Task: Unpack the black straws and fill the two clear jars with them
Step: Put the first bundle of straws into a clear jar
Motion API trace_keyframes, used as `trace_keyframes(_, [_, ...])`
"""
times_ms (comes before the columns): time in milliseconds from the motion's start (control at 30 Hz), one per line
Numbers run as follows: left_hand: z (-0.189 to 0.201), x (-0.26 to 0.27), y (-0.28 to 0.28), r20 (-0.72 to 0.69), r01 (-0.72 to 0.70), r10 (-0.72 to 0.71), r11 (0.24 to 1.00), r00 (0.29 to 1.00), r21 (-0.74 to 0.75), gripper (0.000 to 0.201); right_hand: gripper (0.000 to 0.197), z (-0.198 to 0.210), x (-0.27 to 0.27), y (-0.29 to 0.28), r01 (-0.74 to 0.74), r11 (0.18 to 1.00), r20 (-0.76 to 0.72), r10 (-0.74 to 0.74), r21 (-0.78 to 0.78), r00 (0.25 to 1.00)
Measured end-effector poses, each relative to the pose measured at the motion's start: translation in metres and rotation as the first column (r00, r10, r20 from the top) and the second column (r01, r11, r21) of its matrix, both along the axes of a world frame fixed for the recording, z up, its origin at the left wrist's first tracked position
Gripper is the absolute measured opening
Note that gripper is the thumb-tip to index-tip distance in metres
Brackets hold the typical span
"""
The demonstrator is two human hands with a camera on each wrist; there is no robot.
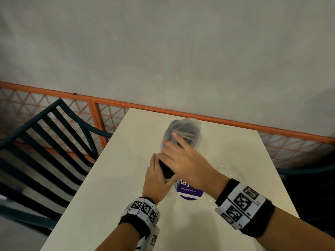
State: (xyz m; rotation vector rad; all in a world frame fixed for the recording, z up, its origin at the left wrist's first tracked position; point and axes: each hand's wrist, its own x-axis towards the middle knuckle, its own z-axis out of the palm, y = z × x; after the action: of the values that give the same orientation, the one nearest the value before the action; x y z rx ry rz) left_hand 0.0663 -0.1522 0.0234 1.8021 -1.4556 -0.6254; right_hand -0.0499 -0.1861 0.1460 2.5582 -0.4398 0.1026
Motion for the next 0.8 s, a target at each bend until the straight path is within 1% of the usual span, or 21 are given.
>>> trace_keyframes(67, [-0.002, 0.008, 0.001, -0.076, 0.086, -0.083, 0.995, 0.994, 0.043, 0.087, 0.036, -0.011, 0.007, 0.006, -0.008, 0.998, -0.151, 0.000, -0.058, 0.988])
trace_keyframes(100, [-0.003, 0.014, 0.002, -0.123, 0.130, -0.122, 0.989, 0.985, 0.063, 0.084, 0.036, -0.018, 0.009, 0.008, -0.018, 0.996, -0.196, 0.000, -0.090, 0.981])
trace_keyframes(133, [-0.002, 0.020, 0.004, -0.170, 0.170, -0.155, 0.983, 0.973, 0.075, 0.083, 0.034, -0.024, 0.009, 0.009, -0.033, 0.994, -0.210, 0.010, -0.102, 0.978])
trace_keyframes(167, [-0.001, 0.026, 0.007, -0.211, 0.198, -0.177, 0.977, 0.961, 0.078, 0.087, 0.034, -0.030, 0.010, 0.011, -0.052, 0.994, -0.202, 0.032, -0.096, 0.979])
trace_keyframes(233, [0.003, 0.038, 0.015, -0.280, 0.241, -0.213, 0.968, 0.936, 0.069, 0.102, 0.035, -0.040, 0.009, 0.013, -0.093, 0.992, -0.175, 0.076, -0.089, 0.982])
trace_keyframes(267, [0.004, 0.044, 0.017, -0.327, 0.260, -0.230, 0.964, 0.917, 0.052, 0.107, 0.036, -0.043, 0.008, 0.014, -0.105, 0.990, -0.164, 0.088, -0.095, 0.983])
trace_keyframes(300, [0.005, 0.051, 0.019, -0.377, 0.267, -0.237, 0.963, 0.896, 0.030, 0.107, 0.038, -0.044, 0.007, 0.015, -0.106, 0.990, -0.146, 0.091, -0.096, 0.985])
trace_keyframes(333, [0.007, 0.057, 0.021, -0.419, 0.261, -0.240, 0.965, 0.876, -0.006, 0.104, 0.044, -0.045, 0.006, 0.015, -0.099, 0.991, -0.118, 0.088, -0.090, 0.989])
trace_keyframes(400, [0.016, 0.062, 0.024, -0.470, 0.219, -0.234, 0.972, 0.851, -0.087, 0.096, 0.064, -0.046, 0.002, 0.015, -0.072, 0.995, -0.046, 0.069, -0.067, 0.997])
trace_keyframes(433, [0.021, 0.062, 0.025, -0.469, 0.196, -0.230, 0.973, 0.853, -0.120, 0.091, 0.071, -0.046, -0.001, 0.015, -0.056, 0.997, 0.001, 0.056, -0.055, 0.998])
trace_keyframes(467, [0.026, 0.062, 0.025, -0.461, 0.165, -0.220, 0.974, 0.860, -0.157, 0.086, 0.073, -0.047, -0.004, 0.014, -0.033, 0.998, 0.057, 0.036, -0.050, 0.998])
trace_keyframes(567, [0.034, 0.061, 0.025, -0.416, 0.016, -0.111, 0.974, 0.902, -0.224, 0.068, 0.066, -0.055, -0.016, 0.013, 0.034, 0.999, 0.240, -0.031, -0.010, 0.970])
trace_keyframes(600, [0.036, 0.060, 0.024, -0.410, -0.020, -0.079, 0.973, 0.908, -0.232, 0.067, 0.065, -0.057, -0.021, 0.014, 0.051, 0.999, 0.280, -0.051, 0.007, 0.959])
trace_keyframes(667, [0.041, 0.060, 0.022, -0.379, -0.047, -0.066, 0.958, 0.923, -0.282, 0.077, 0.065, -0.060, -0.030, 0.016, 0.083, 0.996, 0.298, -0.087, 0.024, 0.951])
trace_keyframes(733, [0.050, 0.061, 0.017, -0.301, -0.027, -0.087, 0.935, 0.950, -0.354, 0.086, 0.063, -0.060, -0.039, 0.015, 0.080, 0.995, 0.288, -0.095, 0.064, 0.953])
trace_keyframes(767, [0.055, 0.062, 0.014, -0.234, -0.002, -0.095, 0.924, 0.968, -0.382, 0.087, 0.057, -0.059, -0.042, 0.014, 0.059, 0.996, 0.291, -0.077, 0.070, 0.954])
trace_keyframes(800, [0.060, 0.063, 0.010, -0.148, 0.036, -0.102, 0.918, 0.984, -0.396, 0.084, 0.047, -0.058, -0.044, 0.013, 0.037, 0.997, 0.308, -0.055, 0.064, 0.950])
